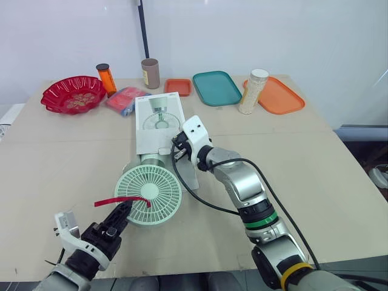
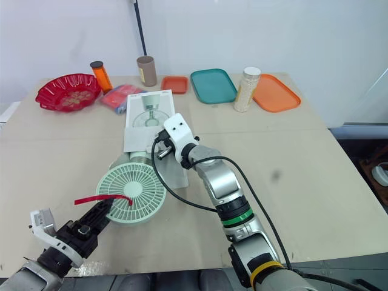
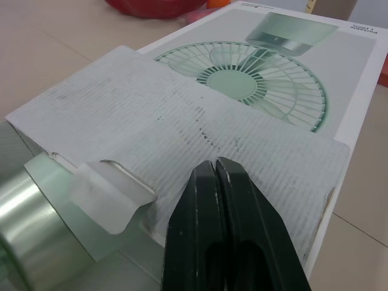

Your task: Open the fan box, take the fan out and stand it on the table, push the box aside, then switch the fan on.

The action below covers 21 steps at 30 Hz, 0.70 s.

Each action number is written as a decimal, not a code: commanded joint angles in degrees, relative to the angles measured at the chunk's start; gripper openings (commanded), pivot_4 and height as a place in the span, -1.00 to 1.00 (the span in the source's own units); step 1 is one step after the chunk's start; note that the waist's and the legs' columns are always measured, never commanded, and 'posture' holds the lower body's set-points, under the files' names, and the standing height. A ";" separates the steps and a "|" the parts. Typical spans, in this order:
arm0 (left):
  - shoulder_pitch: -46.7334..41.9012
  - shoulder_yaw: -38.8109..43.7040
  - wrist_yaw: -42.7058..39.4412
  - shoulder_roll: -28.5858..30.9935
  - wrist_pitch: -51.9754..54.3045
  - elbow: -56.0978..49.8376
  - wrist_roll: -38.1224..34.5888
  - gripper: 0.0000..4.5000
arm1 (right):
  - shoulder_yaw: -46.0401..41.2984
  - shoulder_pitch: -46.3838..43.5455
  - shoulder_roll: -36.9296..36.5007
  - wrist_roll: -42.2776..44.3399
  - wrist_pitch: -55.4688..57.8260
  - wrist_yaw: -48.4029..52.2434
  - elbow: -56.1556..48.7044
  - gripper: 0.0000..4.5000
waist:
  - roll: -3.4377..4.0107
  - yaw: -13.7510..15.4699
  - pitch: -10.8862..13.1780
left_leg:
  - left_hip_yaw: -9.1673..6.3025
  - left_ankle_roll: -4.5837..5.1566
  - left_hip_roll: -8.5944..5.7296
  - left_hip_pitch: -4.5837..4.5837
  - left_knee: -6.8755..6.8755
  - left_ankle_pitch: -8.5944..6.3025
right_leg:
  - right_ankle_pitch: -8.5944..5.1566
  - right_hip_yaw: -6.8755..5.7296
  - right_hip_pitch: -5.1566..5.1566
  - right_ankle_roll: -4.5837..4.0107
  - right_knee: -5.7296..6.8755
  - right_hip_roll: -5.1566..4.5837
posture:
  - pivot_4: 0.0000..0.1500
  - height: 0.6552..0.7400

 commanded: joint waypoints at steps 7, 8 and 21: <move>2.66 2.96 -0.29 2.63 -0.29 0.39 -1.26 1.00 | 0.87 1.14 0.41 -0.24 0.80 -0.03 0.51 -1.00 | 0.03 0.08 0.09 | 0.00 0.00 0.00 -0.04 0.00 0.00 | -0.02 -0.01 -0.03 0.01 0.00 0.00 | 1.00 1.00; 3.08 3.59 -0.92 3.02 0.00 0.63 -1.49 1.00 | 0.86 1.15 0.43 -0.23 0.79 -0.01 0.52 -1.00 | 0.04 0.09 0.10 | -0.01 0.00 0.01 -0.04 0.00 0.00 | -0.03 -0.02 -0.03 0.00 0.00 0.00 | 1.00 1.00; 8.27 26.12 -24.32 22.31 15.87 12.24 -0.57 1.00 | 0.73 0.30 0.77 -0.13 0.14 0.28 1.63 -1.00 | 0.03 0.07 0.20 | 0.00 0.00 0.05 -0.06 -0.02 0.00 | -0.05 -0.07 -0.11 -0.06 0.01 0.02 | 1.00 1.00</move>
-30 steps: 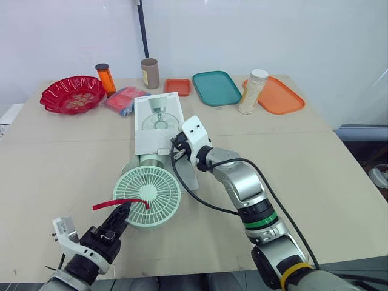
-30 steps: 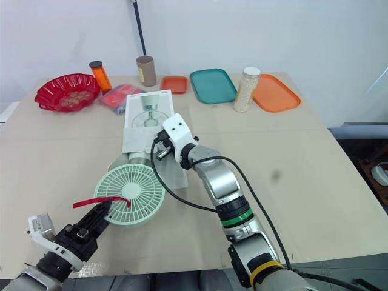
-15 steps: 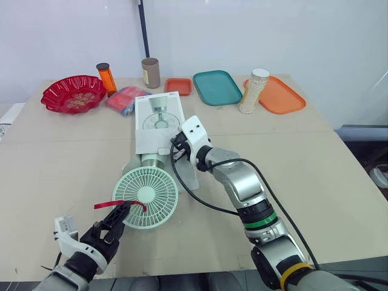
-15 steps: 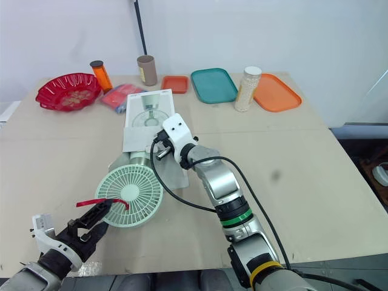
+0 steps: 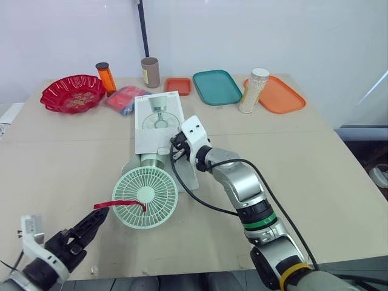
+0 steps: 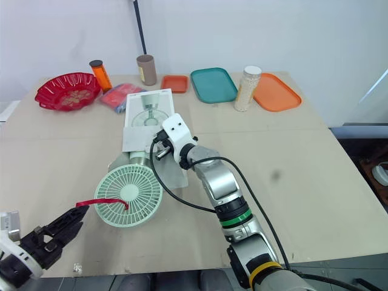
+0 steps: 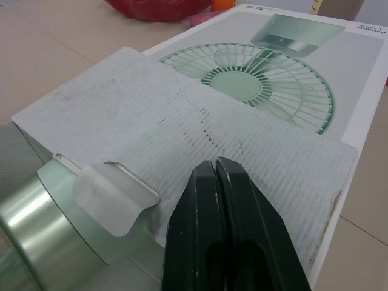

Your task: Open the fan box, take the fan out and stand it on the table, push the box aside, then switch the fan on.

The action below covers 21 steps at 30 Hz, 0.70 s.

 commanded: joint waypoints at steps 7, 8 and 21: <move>-8.59 3.79 -24.61 16.99 -2.87 4.94 46.05 1.00 | 0.51 0.14 0.96 0.14 1.14 0.11 1.01 -1.00 | 0.09 -0.12 0.13 | 0.09 -0.07 -0.01 0.00 -0.16 0.04 | 0.07 0.07 -0.37 -0.04 0.00 0.03 | 1.00 1.00; -8.96 2.05 -26.82 17.86 -4.93 5.21 51.64 1.00 | 0.54 0.15 0.96 0.07 1.04 0.13 1.09 -1.00 | -0.08 -0.33 0.07 | 0.17 -0.11 -0.01 0.00 -0.23 0.06 | 0.08 0.14 -0.41 -0.03 0.00 0.03 | 1.00 1.00; -19.19 -6.94 -50.51 16.61 -36.94 18.93 90.11 1.00 | -1.47 -0.74 -0.67 1.46 -1.62 2.32 -0.03 -1.00 | -0.24 -0.44 0.04 | 0.65 -0.45 0.22 -0.07 -0.83 0.30 | 0.22 0.41 -0.78 -0.19 0.07 0.07 | 1.00 1.00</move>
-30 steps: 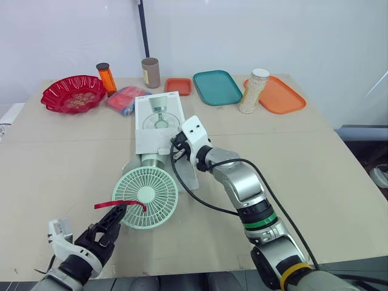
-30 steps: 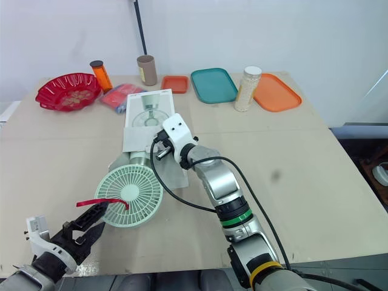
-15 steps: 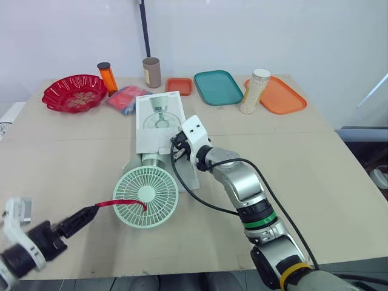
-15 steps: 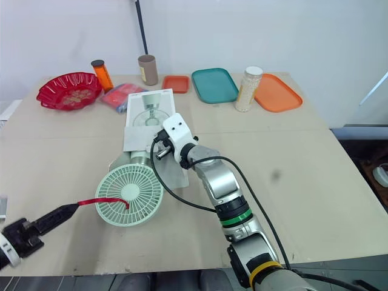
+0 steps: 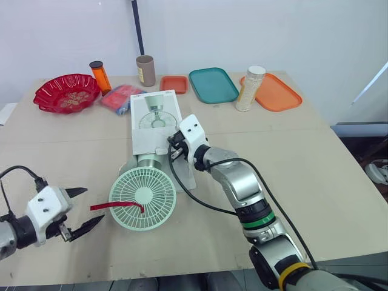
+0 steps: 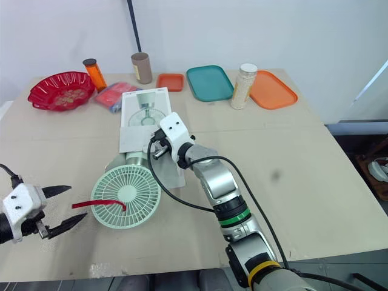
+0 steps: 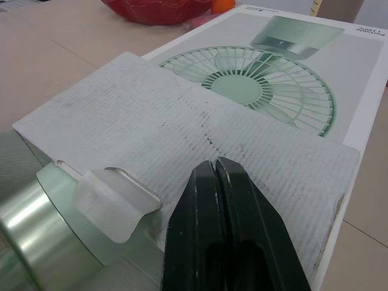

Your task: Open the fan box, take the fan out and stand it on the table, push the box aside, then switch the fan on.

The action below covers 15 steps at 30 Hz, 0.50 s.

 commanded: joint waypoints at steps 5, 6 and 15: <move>-7.53 -1.01 -4.37 -2.99 -9.60 7.75 6.73 1.00 | -3.98 -2.25 -1.50 3.47 2.42 1.87 -5.15 -0.70 | -0.11 -0.01 0.11 | -0.01 0.04 0.00 -0.06 0.02 0.02 | 0.03 0.00 -0.02 0.05 0.02 0.00 | 1.00 1.00; -8.41 -0.92 -4.48 -3.15 -10.07 8.39 6.94 1.00 | -6.01 -3.30 -1.73 5.63 4.71 2.21 -7.87 -0.51 | -0.12 0.00 0.14 | -0.01 0.05 0.01 -0.07 0.02 0.01 | 0.04 0.00 -0.03 0.05 0.02 0.01 | 1.00 1.00; -10.96 1.06 -9.53 -2.48 -12.41 10.16 6.73 1.00 | -9.83 -2.44 -10.86 14.14 15.17 8.70 -22.74 0.98 | -0.20 -0.08 0.55 | -0.03 0.08 -0.02 -0.28 0.13 0.00 | 0.03 -0.01 -0.45 0.02 0.56 -0.03 | 1.00 1.00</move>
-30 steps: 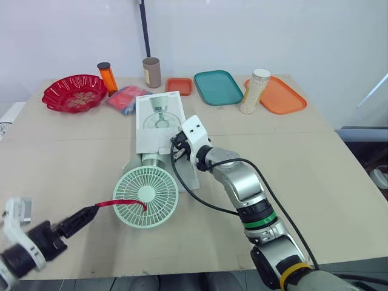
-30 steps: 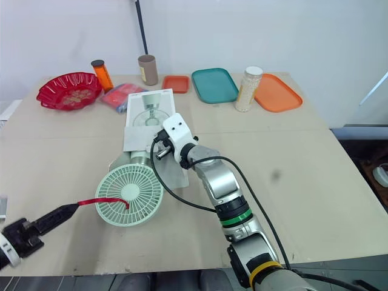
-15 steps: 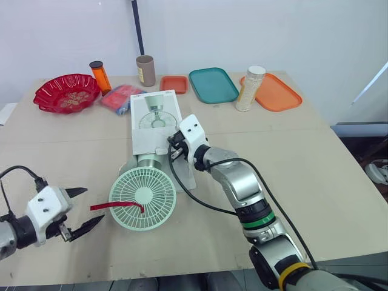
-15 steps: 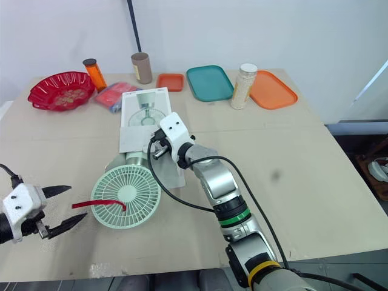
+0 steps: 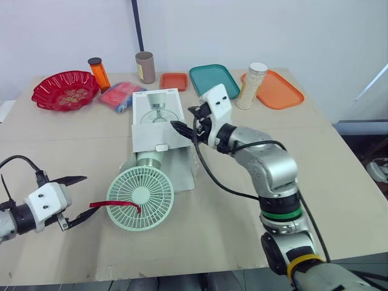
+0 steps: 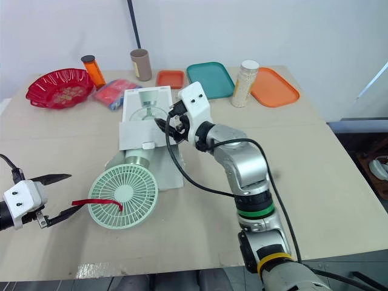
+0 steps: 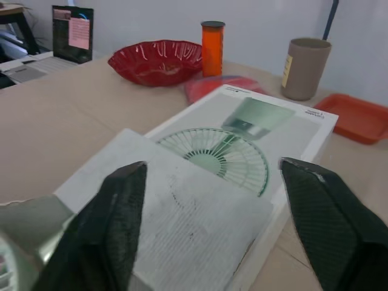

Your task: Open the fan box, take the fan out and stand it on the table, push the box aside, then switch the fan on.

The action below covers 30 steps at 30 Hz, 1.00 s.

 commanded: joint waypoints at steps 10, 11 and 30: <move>-2.10 3.39 -6.35 -0.88 -12.08 0.01 1.32 1.00 | -6.21 12.67 -21.49 20.53 4.79 24.64 -15.97 0.98 | -0.07 0.10 0.07 | 0.01 0.12 -0.02 -0.03 0.12 0.06 | 0.02 0.01 -0.03 -0.02 0.17 0.02 | 1.00 1.00; -2.62 3.07 -6.55 -0.87 -12.72 0.56 1.62 1.00 | -5.54 13.50 -23.22 20.62 3.32 26.54 -16.56 0.98 | -0.07 0.11 0.07 | 0.00 0.16 -0.02 -0.03 0.13 0.04 | 0.00 -0.01 0.00 0.01 0.16 0.01 | 1.00 1.00; -11.33 -4.15 -7.40 -1.24 -38.14 14.30 9.18 1.00 | -0.95 1.42 -32.26 26.46 4.33 38.32 -7.81 0.98 | -0.08 0.09 0.11 | -0.05 0.32 -0.05 0.13 0.47 -0.01 | 0.03 -0.07 0.37 0.04 0.20 0.01 | 1.00 1.00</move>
